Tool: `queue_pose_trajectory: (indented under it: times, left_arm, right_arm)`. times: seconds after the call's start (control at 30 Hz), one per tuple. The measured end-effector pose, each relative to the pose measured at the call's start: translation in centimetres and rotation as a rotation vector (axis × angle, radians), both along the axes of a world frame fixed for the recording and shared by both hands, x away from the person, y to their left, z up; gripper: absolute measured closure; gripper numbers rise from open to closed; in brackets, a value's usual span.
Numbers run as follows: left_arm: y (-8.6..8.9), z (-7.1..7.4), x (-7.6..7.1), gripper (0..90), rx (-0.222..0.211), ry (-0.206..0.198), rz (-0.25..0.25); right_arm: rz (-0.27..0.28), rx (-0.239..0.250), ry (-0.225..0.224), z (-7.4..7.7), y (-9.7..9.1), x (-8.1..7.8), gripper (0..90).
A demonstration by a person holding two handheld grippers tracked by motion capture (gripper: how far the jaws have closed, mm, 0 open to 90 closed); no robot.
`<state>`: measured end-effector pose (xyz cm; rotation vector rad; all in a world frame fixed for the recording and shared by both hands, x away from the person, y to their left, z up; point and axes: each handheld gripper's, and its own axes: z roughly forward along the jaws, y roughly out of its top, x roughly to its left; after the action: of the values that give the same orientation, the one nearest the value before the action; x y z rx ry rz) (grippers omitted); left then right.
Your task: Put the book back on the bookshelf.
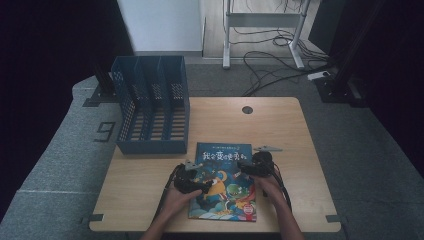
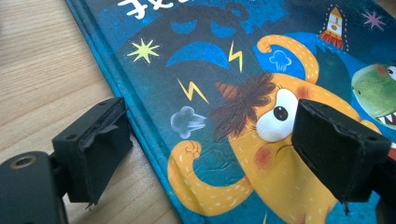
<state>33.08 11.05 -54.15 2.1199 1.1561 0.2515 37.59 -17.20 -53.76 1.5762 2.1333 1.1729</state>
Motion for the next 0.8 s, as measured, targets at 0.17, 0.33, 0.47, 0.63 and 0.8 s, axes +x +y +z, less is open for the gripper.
queue_pose_trajectory:
  times: [0.17,0.33,0.47,0.63,0.8]
  left_arm:
    - [0.1,0.0,0.0,11.3,-0.009,0.004,0.0]
    - [0.1,0.0,0.1,11.3,-0.007,0.004,-0.002]
    - [0.1,0.0,0.1,11.3,-0.004,0.003,-0.003]
    - [0.0,0.0,0.0,11.3,0.003,-0.004,-0.004]
    - [0.0,0.0,0.0,10.6,0.003,-0.001,-0.008]
  right_arm:
    - [0.035,0.068,-0.017,0.4,0.6,-0.2,30.5]
    - [-0.023,0.025,-0.008,0.1,-0.2,0.3,28.5]
    - [-0.032,0.021,0.012,-0.3,-0.6,0.6,27.9]
    - [-0.023,0.017,0.034,-0.7,-0.5,0.9,27.3]
    - [-0.044,0.058,0.045,-0.7,-0.3,1.0,24.8]
